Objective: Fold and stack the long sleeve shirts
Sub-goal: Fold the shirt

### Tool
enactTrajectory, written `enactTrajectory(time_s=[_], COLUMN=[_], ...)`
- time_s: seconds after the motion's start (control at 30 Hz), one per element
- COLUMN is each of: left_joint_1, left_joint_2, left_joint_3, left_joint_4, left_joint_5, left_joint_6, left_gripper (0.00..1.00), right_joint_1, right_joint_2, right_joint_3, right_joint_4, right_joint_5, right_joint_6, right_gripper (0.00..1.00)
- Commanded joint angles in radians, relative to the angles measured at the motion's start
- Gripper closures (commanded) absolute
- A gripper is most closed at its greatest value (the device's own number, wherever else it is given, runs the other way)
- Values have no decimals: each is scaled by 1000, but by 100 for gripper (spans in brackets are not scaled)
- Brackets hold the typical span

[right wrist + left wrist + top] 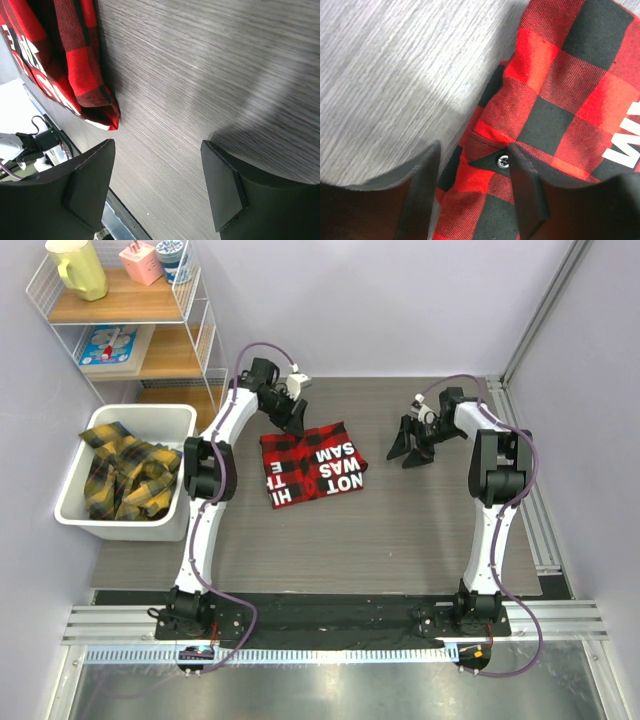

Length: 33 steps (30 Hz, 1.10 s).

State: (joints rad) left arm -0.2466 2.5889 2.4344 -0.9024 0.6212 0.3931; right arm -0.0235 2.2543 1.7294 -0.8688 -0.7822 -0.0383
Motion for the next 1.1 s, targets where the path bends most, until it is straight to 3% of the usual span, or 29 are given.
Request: enactTrajectory(time_s=[0.0,0.13,0.23,0.33,0.37,0.4,0.53,0.67,0.83,1.07], left_joint_1=[-6,-10,-8,-8,-8,-8,-11,-36,-153,-386], left_joint_2=[2,10,8,2,-1,-19,-111,-245,-449,-791], left_joint_3=[46,52,51,54,55,55,52,-12,-325,-816], left_joint_4=[-24,-87,-101,-90,-81,-47,22,-48,-248,-170], left_joint_5=[38,77,86,94,92,84,81,98,114,104], left_joint_6=[26,32,38,36,33,11,-30,13,186,169], left_gripper=[48,51,59,79,96,100,100,100,100,100], right_joint_1=[-7,-29,-36,-41,-41,-42,-53,-72,-96,-112], right_joint_2=[-27,-25,-24,-24,-25,-28,-53,-85,-121,-167], right_joint_3=[18,19,21,22,24,24,21,3,-5,-22], right_joint_4=[-10,-10,-10,-10,-10,-10,-10,-12,-48,-139], right_joint_5=[-2,-5,-3,-2,-2,-2,3,3,17,35], right_joint_6=[21,23,21,25,25,21,18,9,-44,-153], right_gripper=[26,27,30,31,31,32,33,34,34,35])
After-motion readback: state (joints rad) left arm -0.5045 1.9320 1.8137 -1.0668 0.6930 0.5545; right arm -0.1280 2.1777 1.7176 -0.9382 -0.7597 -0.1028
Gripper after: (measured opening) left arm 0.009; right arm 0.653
